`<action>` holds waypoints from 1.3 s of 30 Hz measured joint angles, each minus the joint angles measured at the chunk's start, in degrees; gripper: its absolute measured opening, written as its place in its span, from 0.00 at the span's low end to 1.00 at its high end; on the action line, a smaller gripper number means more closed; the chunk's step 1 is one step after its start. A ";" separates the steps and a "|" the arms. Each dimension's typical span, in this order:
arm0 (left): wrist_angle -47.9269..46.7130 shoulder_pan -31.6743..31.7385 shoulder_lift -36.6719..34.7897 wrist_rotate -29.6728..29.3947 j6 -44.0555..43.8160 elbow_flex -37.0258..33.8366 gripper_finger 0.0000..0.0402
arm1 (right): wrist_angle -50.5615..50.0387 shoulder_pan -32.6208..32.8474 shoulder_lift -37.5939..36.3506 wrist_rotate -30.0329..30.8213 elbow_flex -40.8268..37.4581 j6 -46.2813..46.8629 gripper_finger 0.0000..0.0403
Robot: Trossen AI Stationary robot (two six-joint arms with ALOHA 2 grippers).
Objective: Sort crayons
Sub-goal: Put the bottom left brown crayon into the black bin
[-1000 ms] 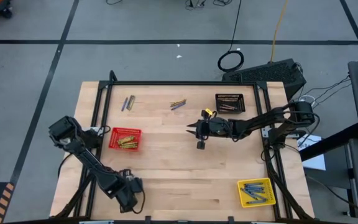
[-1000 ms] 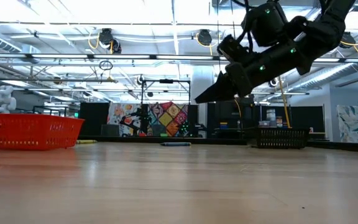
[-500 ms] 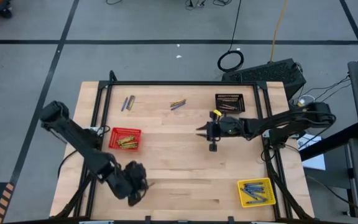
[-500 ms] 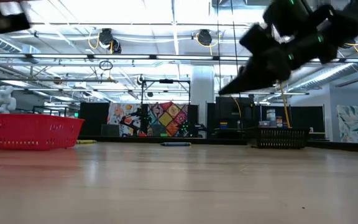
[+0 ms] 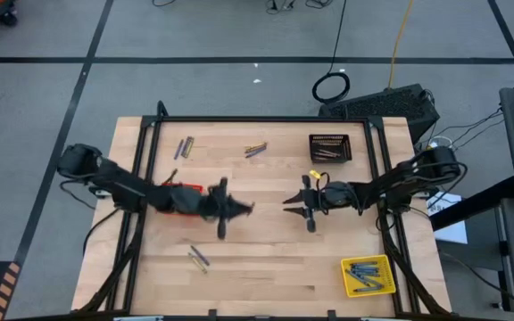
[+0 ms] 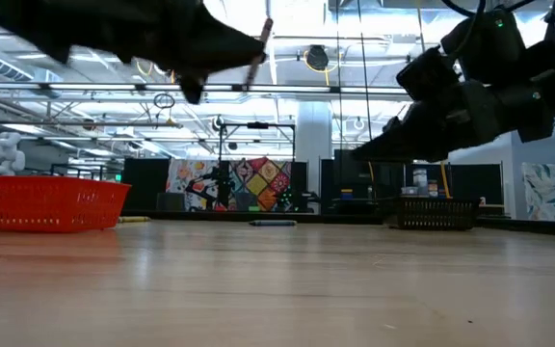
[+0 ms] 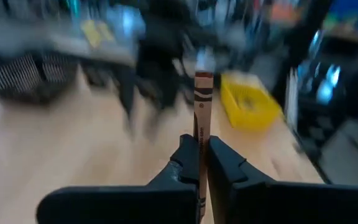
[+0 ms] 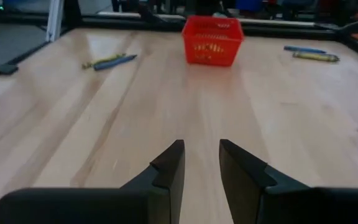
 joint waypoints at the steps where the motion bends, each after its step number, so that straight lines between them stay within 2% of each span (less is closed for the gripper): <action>1: 7.39 2.46 0.93 1.88 2.58 -2.19 0.00 | 0.88 0.40 0.30 0.12 -0.07 -0.11 0.21; 3: 20.25 6.86 2.64 4.57 6.48 -5.21 0.00 | 6.41 0.85 1.83 0.97 0.09 -0.10 0.22; 5: 28.98 10.31 3.98 8.00 9.39 -6.38 0.00 | 11.86 0.99 3.39 3.60 0.18 0.57 0.22; 10: 38.28 14.70 5.60 13.15 16.35 -5.04 0.00 | 23.34 -0.38 8.30 6.58 5.41 -0.21 0.29; 16: 40.22 15.02 5.58 14.49 20.85 -4.14 0.00 | 24.17 -0.49 11.56 6.27 16.48 -7.62 0.39; 18: 41.75 15.02 5.58 15.59 21.57 -4.06 0.00 | 23.58 -0.26 13.03 6.60 20.06 -9.60 0.40; 21: 44.25 15.02 5.55 17.93 21.64 -4.04 0.00 | 22.48 -0.24 14.22 10.21 23.59 -11.22 0.39; 23: 44.00 14.82 5.19 19.01 21.96 -4.04 0.00 | 21.90 -0.26 14.46 12.59 24.48 -11.13 0.37; 33: 43.96 14.76 4.92 19.67 26.17 -4.04 0.00 | 24.57 0.77 14.48 11.85 25.01 -13.57 0.28; 39: 43.90 14.76 4.88 19.75 26.49 -4.04 0.00 | 24.51 0.91 14.46 7.69 27.09 -14.78 0.24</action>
